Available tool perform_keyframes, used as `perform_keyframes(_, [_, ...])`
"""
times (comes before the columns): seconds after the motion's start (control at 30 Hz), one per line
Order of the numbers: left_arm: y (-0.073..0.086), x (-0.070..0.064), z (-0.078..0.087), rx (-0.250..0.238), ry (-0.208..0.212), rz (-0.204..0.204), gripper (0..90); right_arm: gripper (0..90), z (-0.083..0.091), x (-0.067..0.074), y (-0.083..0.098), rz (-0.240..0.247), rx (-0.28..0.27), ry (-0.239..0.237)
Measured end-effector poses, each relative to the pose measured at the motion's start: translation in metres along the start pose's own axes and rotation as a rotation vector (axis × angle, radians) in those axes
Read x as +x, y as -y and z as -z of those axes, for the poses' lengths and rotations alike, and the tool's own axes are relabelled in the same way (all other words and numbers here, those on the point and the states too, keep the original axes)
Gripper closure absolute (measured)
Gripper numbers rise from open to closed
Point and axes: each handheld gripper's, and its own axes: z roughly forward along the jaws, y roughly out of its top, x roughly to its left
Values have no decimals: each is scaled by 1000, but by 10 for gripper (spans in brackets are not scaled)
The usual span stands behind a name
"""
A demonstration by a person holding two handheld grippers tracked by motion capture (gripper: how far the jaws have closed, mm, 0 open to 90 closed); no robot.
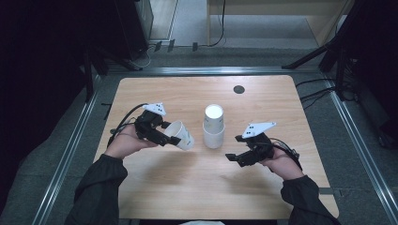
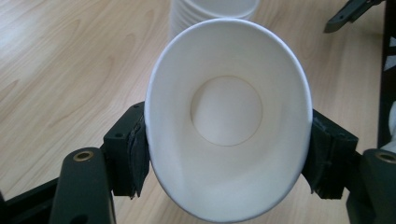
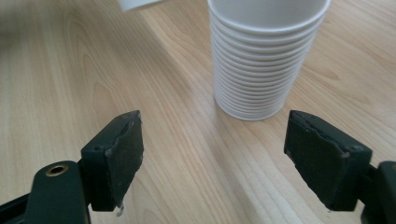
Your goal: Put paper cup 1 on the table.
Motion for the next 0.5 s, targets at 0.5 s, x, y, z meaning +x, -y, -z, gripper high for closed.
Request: perform_keyframes(0.5, [23, 34, 26, -10, -110, 68, 280, 210, -5, -19, 6, 9, 3, 65])
